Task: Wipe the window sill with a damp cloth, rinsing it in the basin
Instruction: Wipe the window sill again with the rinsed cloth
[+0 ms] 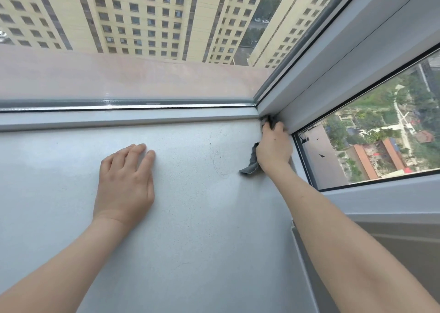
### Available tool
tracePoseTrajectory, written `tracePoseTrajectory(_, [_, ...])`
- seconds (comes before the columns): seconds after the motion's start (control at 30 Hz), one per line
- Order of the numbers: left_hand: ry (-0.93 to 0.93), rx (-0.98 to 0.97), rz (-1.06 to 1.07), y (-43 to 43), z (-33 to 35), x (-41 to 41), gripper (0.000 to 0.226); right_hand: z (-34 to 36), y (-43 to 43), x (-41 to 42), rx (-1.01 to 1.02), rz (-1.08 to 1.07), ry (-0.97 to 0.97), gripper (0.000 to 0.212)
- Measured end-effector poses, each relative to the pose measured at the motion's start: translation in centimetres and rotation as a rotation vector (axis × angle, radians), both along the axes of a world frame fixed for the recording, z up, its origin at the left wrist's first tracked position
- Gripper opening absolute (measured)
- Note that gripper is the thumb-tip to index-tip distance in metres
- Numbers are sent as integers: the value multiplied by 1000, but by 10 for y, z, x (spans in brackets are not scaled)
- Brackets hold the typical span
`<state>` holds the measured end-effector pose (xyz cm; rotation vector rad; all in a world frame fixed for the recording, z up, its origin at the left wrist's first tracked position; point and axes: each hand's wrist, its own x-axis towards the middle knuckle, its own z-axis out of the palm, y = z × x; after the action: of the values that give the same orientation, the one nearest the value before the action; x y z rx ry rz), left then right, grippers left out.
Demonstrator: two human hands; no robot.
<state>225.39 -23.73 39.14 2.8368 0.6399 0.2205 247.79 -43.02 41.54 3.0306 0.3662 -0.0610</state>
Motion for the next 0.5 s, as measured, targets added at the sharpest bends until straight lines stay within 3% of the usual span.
tracePoseTrajectory(0.17, [9,-8,-5,-1,1,0,43,-7,-6,-32,95,66,37,59])
tracePoseTrajectory(0.3, [-1,-9,0,-1,1,0,43,-11,-13,-27,221,62,-80,61])
tracePoseTrajectory(0.43, [-6,-7,3,-1,0,1,42,-17,-12,-31,216,229,-275,54])
tracePoseTrajectory(0.5, [-11,-6,3,-1,0,1,41,-22,-16,-33,156,359,-274,48])
